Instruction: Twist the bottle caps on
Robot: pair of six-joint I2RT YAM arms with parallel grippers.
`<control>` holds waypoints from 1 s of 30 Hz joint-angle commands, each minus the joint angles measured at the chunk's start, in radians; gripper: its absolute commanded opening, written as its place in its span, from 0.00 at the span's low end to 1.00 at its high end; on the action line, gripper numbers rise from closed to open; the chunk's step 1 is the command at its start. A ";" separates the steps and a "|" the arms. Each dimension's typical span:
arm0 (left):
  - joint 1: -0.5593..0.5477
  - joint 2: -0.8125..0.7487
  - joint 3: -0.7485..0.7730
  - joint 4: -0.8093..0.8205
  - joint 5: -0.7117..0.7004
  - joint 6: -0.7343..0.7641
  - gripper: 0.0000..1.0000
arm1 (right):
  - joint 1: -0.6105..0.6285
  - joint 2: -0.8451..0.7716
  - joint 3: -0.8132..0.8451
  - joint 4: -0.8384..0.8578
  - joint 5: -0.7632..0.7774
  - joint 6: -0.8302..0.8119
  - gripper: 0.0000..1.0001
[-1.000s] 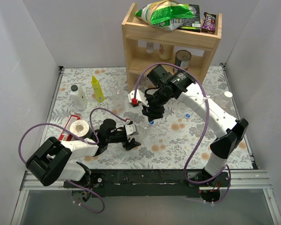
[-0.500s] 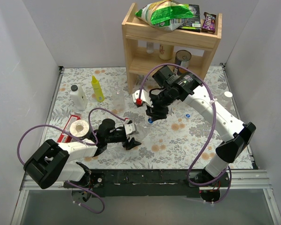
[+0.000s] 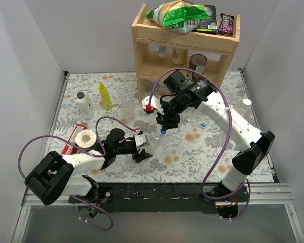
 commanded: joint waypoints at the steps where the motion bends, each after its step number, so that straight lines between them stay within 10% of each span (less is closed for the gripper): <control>1: 0.001 -0.028 0.006 0.025 0.034 0.037 0.00 | -0.002 0.018 0.036 0.013 -0.023 0.008 0.50; 24: 0.001 -0.007 0.011 0.025 0.008 -0.040 0.00 | -0.048 0.058 0.205 -0.016 0.088 0.011 0.49; 30: 0.018 -0.013 0.013 0.040 -0.052 -0.177 0.00 | -0.181 -0.033 0.055 0.059 -0.024 0.043 0.76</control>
